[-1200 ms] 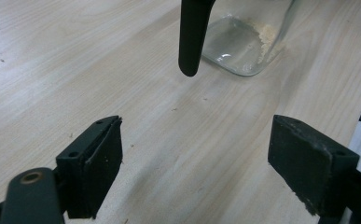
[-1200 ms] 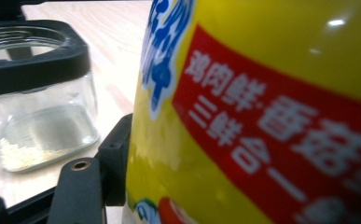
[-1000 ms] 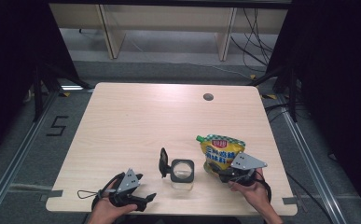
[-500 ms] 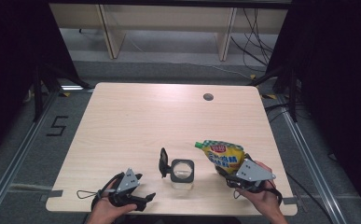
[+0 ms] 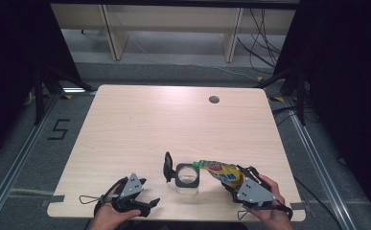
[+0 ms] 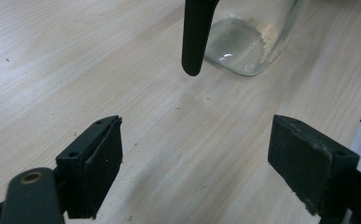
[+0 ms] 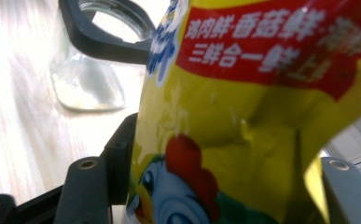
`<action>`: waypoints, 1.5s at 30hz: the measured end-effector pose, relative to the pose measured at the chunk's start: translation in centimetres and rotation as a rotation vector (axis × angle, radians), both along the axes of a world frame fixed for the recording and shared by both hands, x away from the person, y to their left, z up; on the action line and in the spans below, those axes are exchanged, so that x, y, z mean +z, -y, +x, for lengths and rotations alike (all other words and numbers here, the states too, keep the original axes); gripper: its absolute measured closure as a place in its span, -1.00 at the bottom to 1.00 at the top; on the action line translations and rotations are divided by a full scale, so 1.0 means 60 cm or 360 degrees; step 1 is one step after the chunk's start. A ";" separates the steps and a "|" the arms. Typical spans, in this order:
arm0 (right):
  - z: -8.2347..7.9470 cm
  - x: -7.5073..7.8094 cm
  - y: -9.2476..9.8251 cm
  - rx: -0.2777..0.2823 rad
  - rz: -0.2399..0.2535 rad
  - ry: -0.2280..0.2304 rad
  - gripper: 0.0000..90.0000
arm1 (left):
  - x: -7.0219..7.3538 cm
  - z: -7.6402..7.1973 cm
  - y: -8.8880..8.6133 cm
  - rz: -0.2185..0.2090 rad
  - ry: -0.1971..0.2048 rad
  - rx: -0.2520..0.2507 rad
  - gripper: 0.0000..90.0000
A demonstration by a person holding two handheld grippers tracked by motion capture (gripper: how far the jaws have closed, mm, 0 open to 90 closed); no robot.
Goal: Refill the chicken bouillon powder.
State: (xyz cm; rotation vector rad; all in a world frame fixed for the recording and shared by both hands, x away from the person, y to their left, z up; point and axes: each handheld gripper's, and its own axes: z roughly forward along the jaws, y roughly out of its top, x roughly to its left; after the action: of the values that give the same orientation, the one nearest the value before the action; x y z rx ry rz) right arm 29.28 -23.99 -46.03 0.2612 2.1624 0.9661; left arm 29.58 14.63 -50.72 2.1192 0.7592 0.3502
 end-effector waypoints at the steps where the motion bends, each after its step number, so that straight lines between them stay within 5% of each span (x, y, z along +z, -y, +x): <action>1: -0.001 0.000 -0.002 -0.0001 -0.0034 0.0029 -0.11 | 0.001 0.001 -0.002 0.0035 0.0008 -0.0004 -0.61; 9: -0.010 0.006 -0.008 -0.0010 -0.0238 0.0155 -0.11 | 0.000 0.000 0.000 0.0006 0.0000 0.0000 -0.61; 12: -0.014 0.005 -0.011 -0.0032 -0.0261 0.0152 -0.10 | 0.000 0.000 0.000 0.0002 0.0003 0.0006 -0.61; 17: -0.019 0.006 -0.019 -0.0023 -0.0356 0.0235 -0.10 | 0.003 0.004 -0.006 0.0048 0.0038 -0.0023 -0.61; 20: -0.024 0.006 -0.022 -0.0050 -0.0418 0.0285 -0.10 | 0.001 0.000 -0.001 0.0006 0.0010 0.0013 -0.61; 25: -0.023 0.003 -0.031 -0.0001 -0.0528 0.0367 -0.09 | 0.001 0.001 -0.002 0.0028 0.0000 0.0012 -0.61; 29: -0.025 0.005 -0.034 -0.0009 -0.0568 0.0372 -0.09 | 0.001 0.002 -0.002 0.0022 0.0025 0.0001 -0.61; 30: -0.024 0.009 -0.036 0.0020 -0.0641 0.0433 -0.09 | 0.001 0.002 -0.003 0.0026 0.0024 0.0005 -0.61; 31: -0.027 0.004 -0.038 -0.0019 -0.0618 0.0394 -0.09 | 0.002 0.002 -0.002 0.0016 0.0018 0.0000 -0.61; 32: -0.025 0.010 -0.040 0.0019 -0.0695 0.0463 -0.09 | 0.002 0.002 -0.002 0.0017 0.0019 -0.0001 -0.61; 34: -0.027 0.006 -0.040 -0.0018 -0.0609 0.0372 -0.09 | 0.001 0.001 -0.001 0.0004 0.0010 0.0010 -0.61; 38: -0.030 0.006 -0.045 -0.0017 -0.0640 0.0397 -0.09 | 0.002 0.002 -0.002 0.0015 0.0022 0.0002 -0.61; 39: -0.030 0.008 -0.046 0.0003 -0.0696 0.0421 -0.09 | 0.002 0.002 -0.002 0.0016 0.0019 0.0000 -0.61; 45: -0.030 0.009 -0.049 0.0007 -0.0709 0.0442 -0.09 | 0.001 0.001 -0.001 0.0004 0.0011 0.0010 -0.61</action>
State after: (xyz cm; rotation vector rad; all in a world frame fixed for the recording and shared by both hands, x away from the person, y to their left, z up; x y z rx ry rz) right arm 27.49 -21.06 -45.49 -0.0893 2.0518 0.4676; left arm 29.63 14.71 -50.66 2.1172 0.7618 0.3619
